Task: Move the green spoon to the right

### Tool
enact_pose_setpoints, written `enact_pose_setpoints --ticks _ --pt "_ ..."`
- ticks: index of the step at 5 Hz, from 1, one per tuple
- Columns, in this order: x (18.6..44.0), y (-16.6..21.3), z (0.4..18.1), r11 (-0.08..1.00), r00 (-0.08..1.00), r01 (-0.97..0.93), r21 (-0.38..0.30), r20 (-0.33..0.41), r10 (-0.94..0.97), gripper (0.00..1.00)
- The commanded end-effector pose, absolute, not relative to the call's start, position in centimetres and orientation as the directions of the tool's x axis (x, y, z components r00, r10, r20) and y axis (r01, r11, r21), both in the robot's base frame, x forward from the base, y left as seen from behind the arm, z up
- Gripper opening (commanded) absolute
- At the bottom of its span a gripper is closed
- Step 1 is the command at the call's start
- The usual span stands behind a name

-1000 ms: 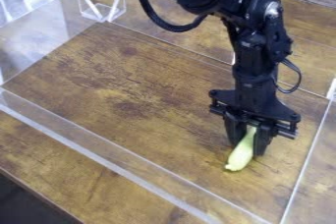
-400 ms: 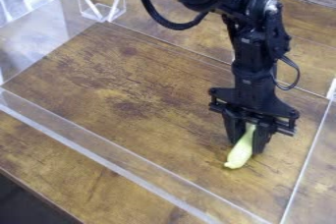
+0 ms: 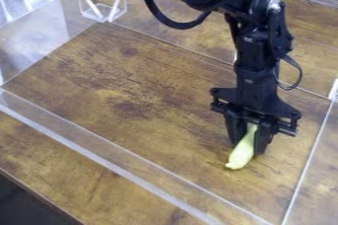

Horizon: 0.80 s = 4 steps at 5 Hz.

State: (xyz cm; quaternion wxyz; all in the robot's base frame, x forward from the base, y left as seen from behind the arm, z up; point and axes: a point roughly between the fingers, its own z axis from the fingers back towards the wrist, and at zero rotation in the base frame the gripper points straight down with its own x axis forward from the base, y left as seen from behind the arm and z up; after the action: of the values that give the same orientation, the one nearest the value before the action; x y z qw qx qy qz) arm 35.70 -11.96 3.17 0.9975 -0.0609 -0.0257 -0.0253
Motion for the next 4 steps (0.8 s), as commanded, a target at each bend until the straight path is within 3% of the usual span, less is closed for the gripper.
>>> enact_pose_setpoints --ticks 1,3,4 --pt "36.62 -10.76 4.41 0.992 0.996 0.032 -0.125 0.087 -0.021 0.00" --pt "36.61 -10.59 4.50 0.991 0.998 0.034 -0.126 0.066 -0.026 0.00" --pt "36.64 -10.10 5.34 0.993 0.998 0.040 -0.109 0.062 -0.034 1.00"
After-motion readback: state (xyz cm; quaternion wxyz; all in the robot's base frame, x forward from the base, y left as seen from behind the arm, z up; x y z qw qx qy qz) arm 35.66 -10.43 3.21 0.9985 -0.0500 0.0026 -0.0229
